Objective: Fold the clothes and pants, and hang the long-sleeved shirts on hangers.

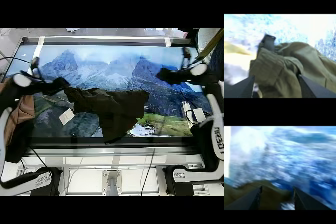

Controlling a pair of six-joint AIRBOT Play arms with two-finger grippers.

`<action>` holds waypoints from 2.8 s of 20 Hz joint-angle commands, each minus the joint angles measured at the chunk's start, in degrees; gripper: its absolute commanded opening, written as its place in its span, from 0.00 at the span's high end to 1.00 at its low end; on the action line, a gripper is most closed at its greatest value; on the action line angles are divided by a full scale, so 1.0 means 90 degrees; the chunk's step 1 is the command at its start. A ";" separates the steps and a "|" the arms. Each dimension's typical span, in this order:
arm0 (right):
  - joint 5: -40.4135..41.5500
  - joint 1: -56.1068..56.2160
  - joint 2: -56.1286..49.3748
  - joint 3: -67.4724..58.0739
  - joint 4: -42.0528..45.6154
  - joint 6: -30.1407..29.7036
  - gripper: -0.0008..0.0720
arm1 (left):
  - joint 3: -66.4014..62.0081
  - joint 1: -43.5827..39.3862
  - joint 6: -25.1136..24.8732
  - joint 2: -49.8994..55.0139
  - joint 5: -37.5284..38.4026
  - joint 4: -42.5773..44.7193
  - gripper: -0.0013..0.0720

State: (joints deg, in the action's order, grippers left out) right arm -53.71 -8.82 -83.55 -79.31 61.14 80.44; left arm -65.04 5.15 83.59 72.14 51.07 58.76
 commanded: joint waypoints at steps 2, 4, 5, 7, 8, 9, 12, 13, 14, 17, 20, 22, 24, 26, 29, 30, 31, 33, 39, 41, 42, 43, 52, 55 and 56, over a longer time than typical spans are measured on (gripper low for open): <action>-0.1501 -0.0935 0.1212 0.0580 0.0597 -0.0515 0.40 | 0.1086 0.0520 0.0112 -0.1520 0.0852 0.0517 0.12; -0.1377 -0.0979 0.1843 0.1608 0.0325 -0.0546 0.39 | 0.2161 0.0469 0.0702 -0.2108 0.0403 0.0121 0.12; -0.1052 -0.0937 0.2106 0.2208 -0.0202 -0.0549 0.31 | 0.2684 0.0423 0.0828 -0.2280 -0.0369 -0.0401 0.12; -0.0027 -0.0746 0.2397 0.3296 -0.1885 -0.0816 0.22 | 0.3334 0.0262 0.0833 -0.2220 -0.2297 -0.1751 0.13; 0.0250 -0.0627 0.2378 0.3589 -0.2601 -0.1100 0.22 | 0.3383 0.0153 0.0831 -0.2033 -0.2900 -0.2137 0.13; 0.0304 -0.0488 0.2312 0.3747 -0.3016 -0.1319 0.22 | 0.3308 0.0010 0.0831 -0.1763 -0.3291 -0.2450 0.13; -0.0056 -0.0032 0.2132 0.3789 -0.3062 -0.1382 0.22 | 0.2880 -0.0364 0.0814 -0.0874 -0.3631 -0.2637 0.13; -0.0070 0.0121 0.2144 0.3789 -0.3021 -0.1382 0.22 | 0.2710 -0.0430 0.0814 -0.0568 -0.3631 -0.2856 0.13; -0.0056 0.0240 0.2157 0.3789 -0.3007 -0.1379 0.22 | 0.2562 -0.0476 0.0811 -0.0313 -0.3631 -0.3179 0.13; -0.0216 0.0362 0.2198 0.3789 -0.2960 -0.1355 0.22 | 0.2096 -0.0571 0.0811 0.0311 -0.3650 -0.3490 0.13; -0.0444 0.0362 0.2494 0.3786 -0.2783 -0.1328 0.22 | 0.1800 -0.0607 0.0799 0.0559 -0.3660 -0.3487 0.88; -0.0464 0.0359 0.2815 0.3786 -0.2657 -0.1282 0.22 | 0.1770 -0.0607 0.0612 0.0566 -0.3650 -0.3485 0.95; -0.0617 0.0359 0.3177 0.3786 -0.2203 -0.0896 0.22 | 0.1770 -0.0607 0.0522 0.0544 -0.3570 -0.3490 0.95; -0.0969 0.0355 0.3509 0.3789 -0.1474 -0.0367 0.22 | 0.1770 -0.0607 0.0517 0.0520 -0.3436 -0.3487 0.95; -0.0894 0.0396 0.3679 0.4323 -0.1328 0.0588 0.22 | 0.1770 -0.0610 0.0425 0.0495 -0.3266 -0.3487 0.95; -0.0464 0.0486 0.3674 0.4726 -0.1688 0.0787 0.22 | 0.1770 -0.0617 0.0367 0.0495 -0.3218 -0.3487 0.95; 0.0291 0.0636 0.3674 0.5258 -0.2251 0.1093 0.22 | 0.1770 -0.0629 0.0328 0.0495 -0.3211 -0.3487 0.95; 0.1678 0.0991 0.3606 0.6244 -0.3585 0.1341 0.23 | 0.1770 -0.0656 0.0330 0.0495 -0.3211 -0.3490 0.95; 0.2193 0.1149 0.2531 0.6683 -0.4639 0.0639 0.22 | 0.1770 -0.0668 0.0328 0.0495 -0.3218 -0.3487 0.95; 0.2186 0.1151 0.2273 0.6683 -0.5389 -0.0214 0.22 | 0.1770 -0.0668 0.0328 0.0495 -0.3220 -0.3485 0.95; 0.2193 0.1151 0.2159 0.6683 -0.5780 -0.0585 0.22 | 0.1770 -0.0668 0.0328 0.0495 -0.3220 -0.3485 0.95; 0.2256 0.1149 0.2045 0.6683 -0.6088 -0.0797 0.22 | 0.1770 -0.0668 0.0328 0.0495 -0.3220 -0.3487 0.95; 0.2249 0.1151 0.0899 0.5790 -0.6766 -0.1916 0.83 | 0.1770 -0.0670 0.0328 0.0495 -0.3220 -0.3483 0.95; 0.2137 0.1129 0.0954 0.5506 -0.6742 -0.2487 0.98 | 0.1770 -0.0668 -0.0010 0.0423 -0.3186 -0.3439 0.95; 0.1965 0.1095 0.1071 0.5374 -0.6700 -0.2645 0.98 | 0.1770 -0.0658 -0.0296 0.0289 -0.3075 -0.3439 0.95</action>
State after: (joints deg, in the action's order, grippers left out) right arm -33.89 1.39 -74.22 -28.18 0.91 61.45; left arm -49.04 -0.84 85.06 76.05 22.31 27.59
